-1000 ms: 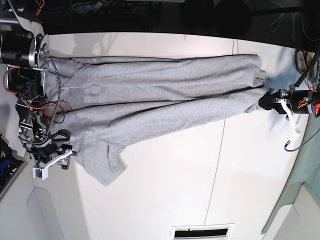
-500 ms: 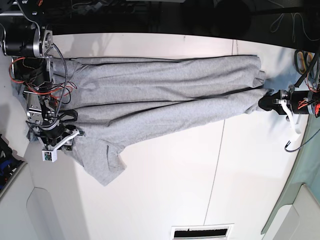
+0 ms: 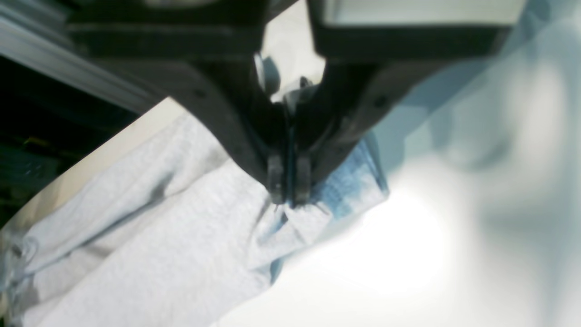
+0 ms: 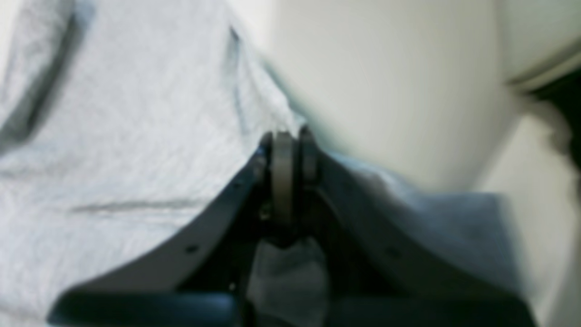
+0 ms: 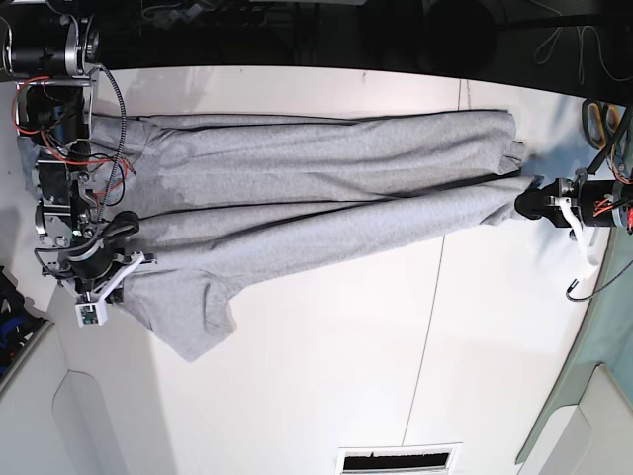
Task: Layout the t-shirt on the table in an organized manner, then fold the t-shirt properly
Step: 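Lift the grasped edge with both grippers and fold it over the shirt, then lay the folded edge down and drag both grippers to align it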
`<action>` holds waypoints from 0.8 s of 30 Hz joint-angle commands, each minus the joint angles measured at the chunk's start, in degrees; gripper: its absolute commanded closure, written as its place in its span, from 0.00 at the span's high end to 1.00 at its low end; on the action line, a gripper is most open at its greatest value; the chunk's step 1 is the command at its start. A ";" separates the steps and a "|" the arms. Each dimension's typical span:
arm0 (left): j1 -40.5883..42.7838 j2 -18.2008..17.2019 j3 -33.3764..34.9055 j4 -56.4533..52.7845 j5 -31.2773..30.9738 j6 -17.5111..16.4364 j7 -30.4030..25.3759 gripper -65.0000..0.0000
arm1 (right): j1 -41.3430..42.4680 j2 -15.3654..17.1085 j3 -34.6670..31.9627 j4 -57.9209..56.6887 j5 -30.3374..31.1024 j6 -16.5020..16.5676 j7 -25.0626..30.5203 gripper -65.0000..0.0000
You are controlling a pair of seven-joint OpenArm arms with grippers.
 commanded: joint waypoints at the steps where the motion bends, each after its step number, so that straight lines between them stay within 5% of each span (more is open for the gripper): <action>1: -1.07 -1.84 -0.44 0.70 -0.83 -0.65 -0.39 0.00 | -0.33 1.51 1.14 4.26 1.62 -0.31 -0.11 0.00; 6: -1.07 -2.01 -0.44 0.70 -0.83 -0.65 -0.35 0.00 | -8.70 2.40 5.35 19.80 7.50 -0.33 -10.97 0.00; 24: -1.01 -2.75 -0.44 0.85 -2.95 -0.65 6.29 0.00 | -33.92 1.81 10.21 43.76 7.48 -0.39 -11.50 0.00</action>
